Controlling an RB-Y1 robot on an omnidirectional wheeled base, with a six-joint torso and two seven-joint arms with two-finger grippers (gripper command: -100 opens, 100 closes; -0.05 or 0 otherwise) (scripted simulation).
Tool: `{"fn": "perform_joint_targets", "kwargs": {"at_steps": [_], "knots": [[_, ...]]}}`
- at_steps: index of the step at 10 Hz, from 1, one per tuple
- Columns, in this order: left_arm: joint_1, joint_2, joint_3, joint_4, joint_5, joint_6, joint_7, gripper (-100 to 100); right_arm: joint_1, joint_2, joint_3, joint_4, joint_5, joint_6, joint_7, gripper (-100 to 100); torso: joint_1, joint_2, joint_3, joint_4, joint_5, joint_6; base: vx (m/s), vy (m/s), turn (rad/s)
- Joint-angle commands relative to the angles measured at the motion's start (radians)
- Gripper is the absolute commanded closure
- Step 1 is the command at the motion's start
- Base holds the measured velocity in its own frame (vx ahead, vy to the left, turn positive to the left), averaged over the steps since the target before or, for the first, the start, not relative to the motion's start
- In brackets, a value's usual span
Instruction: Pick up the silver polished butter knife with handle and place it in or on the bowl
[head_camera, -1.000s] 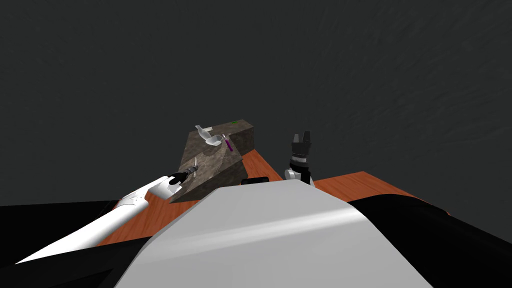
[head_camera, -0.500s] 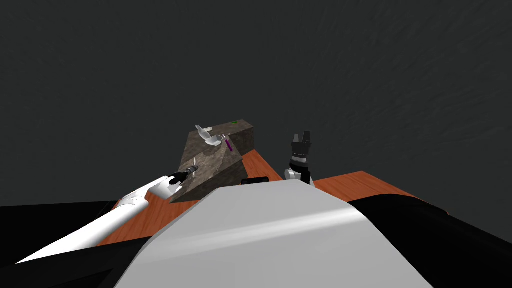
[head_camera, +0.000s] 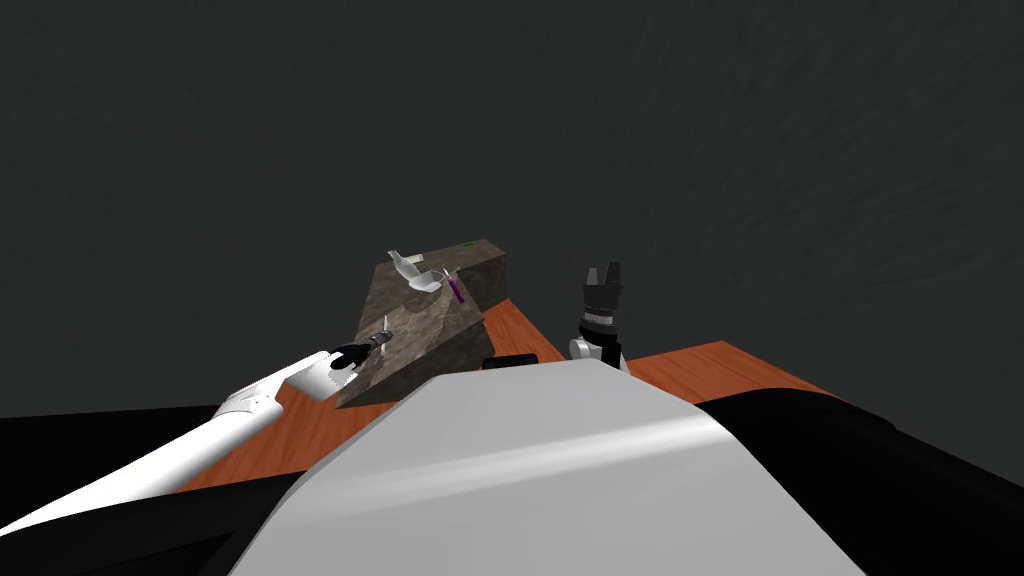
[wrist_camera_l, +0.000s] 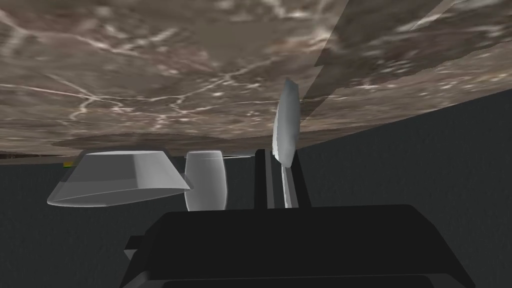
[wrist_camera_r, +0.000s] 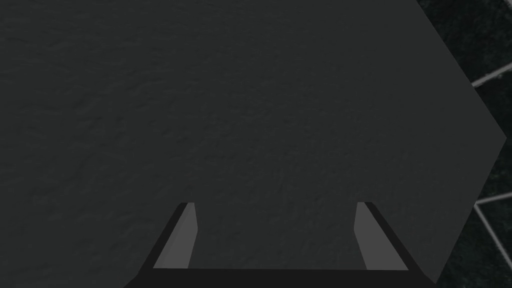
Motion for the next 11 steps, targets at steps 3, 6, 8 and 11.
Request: {"fn": "perform_joint_targets", "kwargs": {"at_steps": [3, 6, 8, 11], "knots": [[0.010, 0.083, -0.007, 0.028, 0.079, 0.025, 0.036, 100, 0.000, 0.000, 0.000, 0.000, 0.000, 0.000, 0.000, 0, -0.002, 0.000, 0.000, 0.000, 0.000, 0.001, -0.038, -0.043, -0.276], [0.028, 0.146, -0.008, 0.039, 0.135, 0.043, 0.064, 100, 0.000, 0.000, 0.000, 0.000, 0.000, 0.000, 0.000, 0, -0.004, 0.001, 0.001, 0.000, 0.000, 0.000, -0.030, -0.064, -0.172], [0.040, 0.191, -0.009, 0.047, 0.175, 0.056, 0.084, 100, 0.000, 0.000, 0.000, 0.000, 0.000, 0.000, 0.000, 0, -0.004, 0.001, 0.001, 0.001, -0.001, 0.000, -0.025, -0.063, -0.203], [0.059, 0.256, -0.011, 0.058, 0.236, 0.076, 0.112, 100, 0.000, 0.000, 0.000, 0.000, 0.000, 0.000, 0.000, 0, -0.004, 0.001, 0.001, 0.001, -0.001, 0.000, -0.025, -0.061, -0.202]]}}
